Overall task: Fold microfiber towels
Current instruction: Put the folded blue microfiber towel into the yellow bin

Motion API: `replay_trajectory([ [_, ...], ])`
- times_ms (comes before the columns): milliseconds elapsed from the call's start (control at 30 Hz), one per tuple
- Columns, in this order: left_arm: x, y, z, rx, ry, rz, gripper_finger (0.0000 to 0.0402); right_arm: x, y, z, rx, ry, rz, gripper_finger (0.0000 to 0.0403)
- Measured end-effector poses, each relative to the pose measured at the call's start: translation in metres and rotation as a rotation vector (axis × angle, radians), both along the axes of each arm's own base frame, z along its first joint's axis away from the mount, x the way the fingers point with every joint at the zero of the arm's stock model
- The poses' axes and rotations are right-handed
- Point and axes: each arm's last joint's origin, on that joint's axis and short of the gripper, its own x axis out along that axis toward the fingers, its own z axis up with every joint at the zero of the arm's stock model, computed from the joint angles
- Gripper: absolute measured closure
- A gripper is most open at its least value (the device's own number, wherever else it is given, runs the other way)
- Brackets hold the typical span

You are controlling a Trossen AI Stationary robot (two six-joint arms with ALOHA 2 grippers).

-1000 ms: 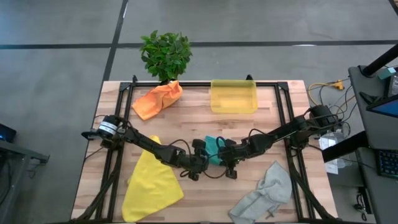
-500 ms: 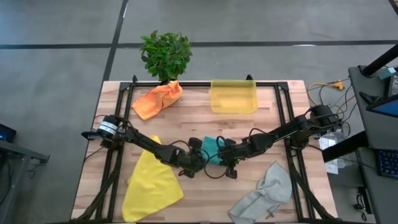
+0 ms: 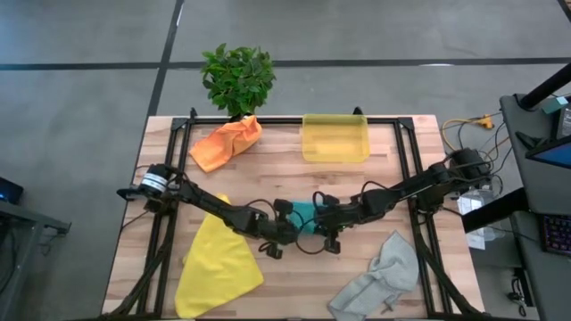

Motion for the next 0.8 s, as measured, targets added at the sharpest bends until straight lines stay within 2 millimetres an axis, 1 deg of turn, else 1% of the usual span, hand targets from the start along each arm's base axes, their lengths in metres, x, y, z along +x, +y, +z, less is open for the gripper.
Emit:
replay_trajectory([
  [200,-0.001,0.013,-0.004,-0.07,0.056,0.062,0.0401,-0.003,-0.002,0.016,-0.018,-0.066,-0.037,0.0261],
  [333,0.001,0.019,-0.004,-0.16,0.071,0.079,0.0401,-0.004,0.001,0.016,-0.034,-0.072,-0.049,0.0213],
  [433,0.004,0.024,-0.002,-0.238,0.073,0.101,0.0401,-0.005,0.005,0.014,-0.053,-0.074,-0.058,0.0185],
  [633,0.011,0.034,0.004,-0.387,0.072,0.135,0.0401,-0.004,0.015,0.015,-0.065,-0.087,-0.033,0.0155],
  [800,0.017,0.044,0.011,-0.482,0.067,0.124,0.0401,-0.003,0.018,0.012,-0.078,-0.068,-0.017,0.0155],
])
